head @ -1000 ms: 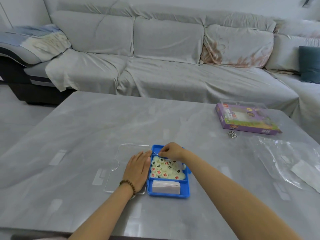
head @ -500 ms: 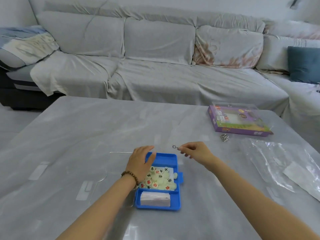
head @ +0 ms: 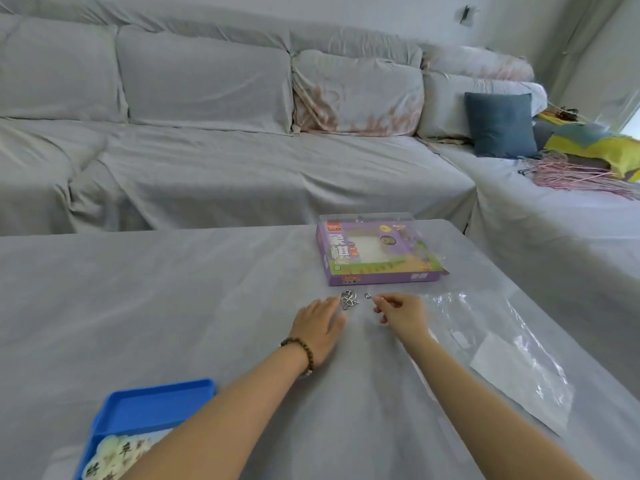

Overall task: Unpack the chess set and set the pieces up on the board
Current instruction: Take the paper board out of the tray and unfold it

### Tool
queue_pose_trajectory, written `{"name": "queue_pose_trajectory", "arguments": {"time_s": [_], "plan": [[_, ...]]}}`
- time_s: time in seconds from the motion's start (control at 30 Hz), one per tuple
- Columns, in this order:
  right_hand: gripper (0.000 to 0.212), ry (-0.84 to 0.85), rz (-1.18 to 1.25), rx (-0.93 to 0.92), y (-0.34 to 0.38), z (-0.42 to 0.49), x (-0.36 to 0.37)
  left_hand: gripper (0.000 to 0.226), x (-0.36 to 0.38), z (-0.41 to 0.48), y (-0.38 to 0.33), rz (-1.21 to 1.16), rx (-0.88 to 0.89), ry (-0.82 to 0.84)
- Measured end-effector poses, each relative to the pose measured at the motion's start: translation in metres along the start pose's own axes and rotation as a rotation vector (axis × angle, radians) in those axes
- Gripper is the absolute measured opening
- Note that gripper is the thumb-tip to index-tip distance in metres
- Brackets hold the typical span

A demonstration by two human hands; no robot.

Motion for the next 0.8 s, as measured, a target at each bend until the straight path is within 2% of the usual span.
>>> {"name": "queue_pose_trajectory", "arguments": {"time_s": [0.07, 0.23, 0.37, 0.47, 0.63, 0.7, 0.8], "plan": [[0.018, -0.001, -0.080, -0.011, -0.003, 0.011, 0.005, 0.051, 0.011, 0.014, -0.001, 0.028, -0.021, 0.044], [0.038, 0.136, -0.217, -0.009, -0.011, 0.020, 0.025, 0.048, 0.021, 0.022, -0.008, 0.088, -0.014, 0.076], [0.039, 0.148, -0.142, -0.010, -0.004, 0.008, 0.020, 0.047, 0.011, 0.010, -0.008, -0.024, 0.017, 0.056], [0.029, 0.129, -0.079, -0.058, 0.015, -0.016, 0.019, 0.048, -0.006, -0.018, 0.001, -0.089, 0.019, 0.005], [0.023, 0.283, 0.010, -0.146, 0.054, -0.088, 0.071, 0.045, -0.045, -0.105, 0.034, -0.103, 0.025, -0.086], [0.022, 0.379, 0.014, -0.170, 0.069, -0.119, 0.104, 0.053, -0.057, -0.149, 0.058, -0.143, -0.009, -0.095], [0.022, 0.529, -0.043, -0.186, 0.084, -0.162, 0.155, 0.087, -0.068, -0.218, 0.097, -0.186, -0.073, -0.139]]}}
Point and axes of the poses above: each hand's wrist, its own z-axis towards the middle knuckle, its own x-axis out of the palm, y = z × x, the point moved 9 cm from there along z, towards the middle knuckle, and after that the axes turned 14 degrees about y, right-handed, at the moved point
